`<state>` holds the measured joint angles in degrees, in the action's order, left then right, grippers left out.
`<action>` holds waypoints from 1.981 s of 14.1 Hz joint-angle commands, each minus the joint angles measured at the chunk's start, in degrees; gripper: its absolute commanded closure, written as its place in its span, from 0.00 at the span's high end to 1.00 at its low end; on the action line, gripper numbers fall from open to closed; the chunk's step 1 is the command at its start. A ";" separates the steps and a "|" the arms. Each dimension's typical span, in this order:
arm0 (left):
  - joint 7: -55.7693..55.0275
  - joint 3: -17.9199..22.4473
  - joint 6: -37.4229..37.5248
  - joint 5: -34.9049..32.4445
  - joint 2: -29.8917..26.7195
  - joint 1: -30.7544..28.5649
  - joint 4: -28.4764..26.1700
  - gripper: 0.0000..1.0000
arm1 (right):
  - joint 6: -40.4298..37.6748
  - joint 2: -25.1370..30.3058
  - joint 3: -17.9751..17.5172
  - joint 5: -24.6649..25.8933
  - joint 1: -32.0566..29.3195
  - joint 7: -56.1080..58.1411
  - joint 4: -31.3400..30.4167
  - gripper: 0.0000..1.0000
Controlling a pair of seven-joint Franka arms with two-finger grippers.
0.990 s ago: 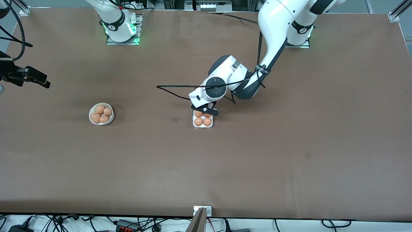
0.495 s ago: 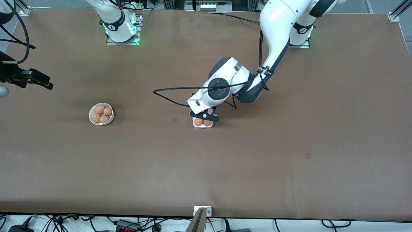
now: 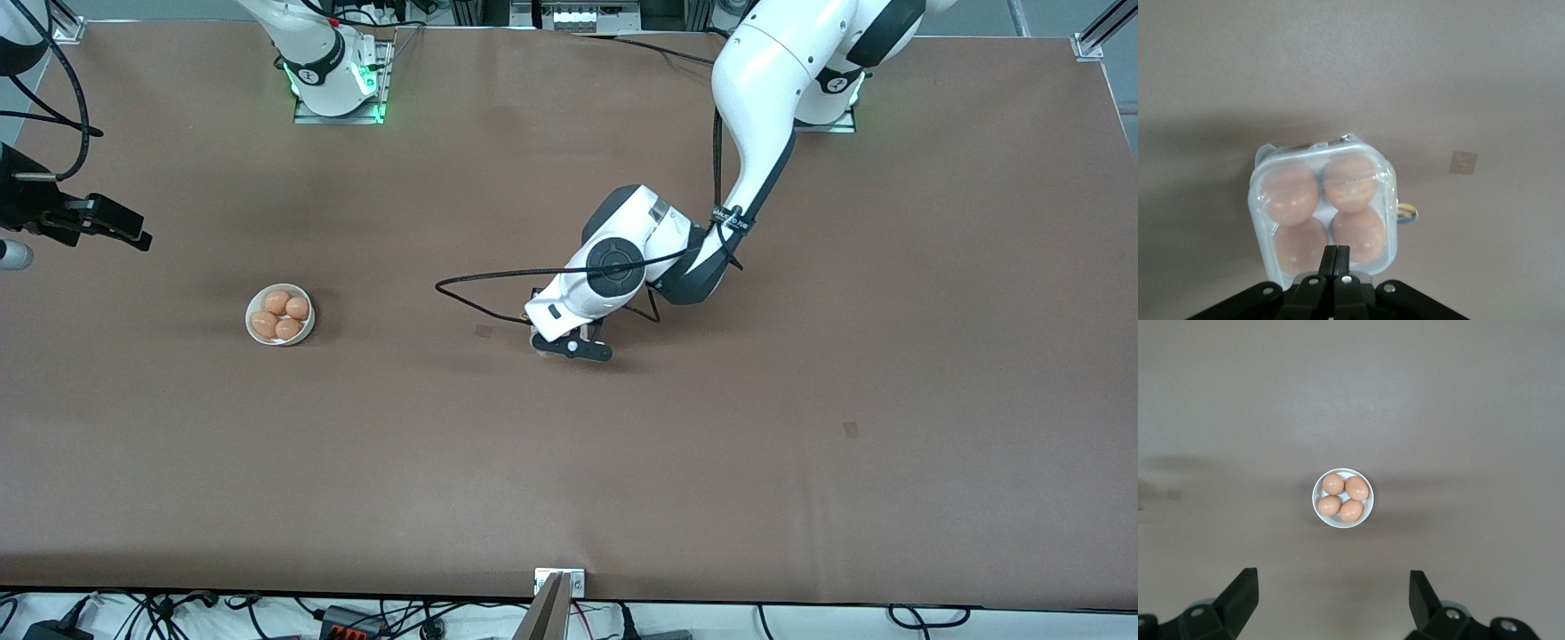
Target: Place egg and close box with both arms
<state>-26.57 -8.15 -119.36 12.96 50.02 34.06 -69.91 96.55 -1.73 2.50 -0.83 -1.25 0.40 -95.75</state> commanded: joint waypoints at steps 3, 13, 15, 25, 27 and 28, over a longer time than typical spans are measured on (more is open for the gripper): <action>-1.21 0.86 1.05 -1.36 -0.18 0.57 2.24 0.02 | 1.27 1.65 -0.39 0.39 -0.42 0.74 -1.54 1.00; 7.20 0.77 24.14 -1.54 -13.00 -14.00 1.80 0.63 | 0.30 1.91 0.13 -0.05 -0.59 1.01 -1.01 1.00; 10.82 0.51 29.24 -1.54 -15.29 -19.09 1.71 0.66 | 0.48 1.91 0.13 0.04 -0.60 1.27 -0.84 1.00; 15.32 1.03 37.43 -1.71 -20.57 -28.09 1.80 1.00 | -0.67 2.35 -1.10 0.39 -0.42 0.48 -0.92 1.00; 15.32 1.21 38.92 -2.85 -21.97 -29.57 1.80 1.00 | -0.31 2.44 -1.01 0.48 -0.59 0.48 -1.27 1.00; 15.32 1.29 40.68 -3.12 -22.59 -29.93 1.89 1.00 | 0.30 3.22 -1.01 0.65 -0.60 0.48 -2.32 1.00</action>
<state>-12.18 -6.84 -81.09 11.25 30.57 5.15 -66.33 96.01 -0.70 1.72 -0.83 -1.39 0.93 -95.81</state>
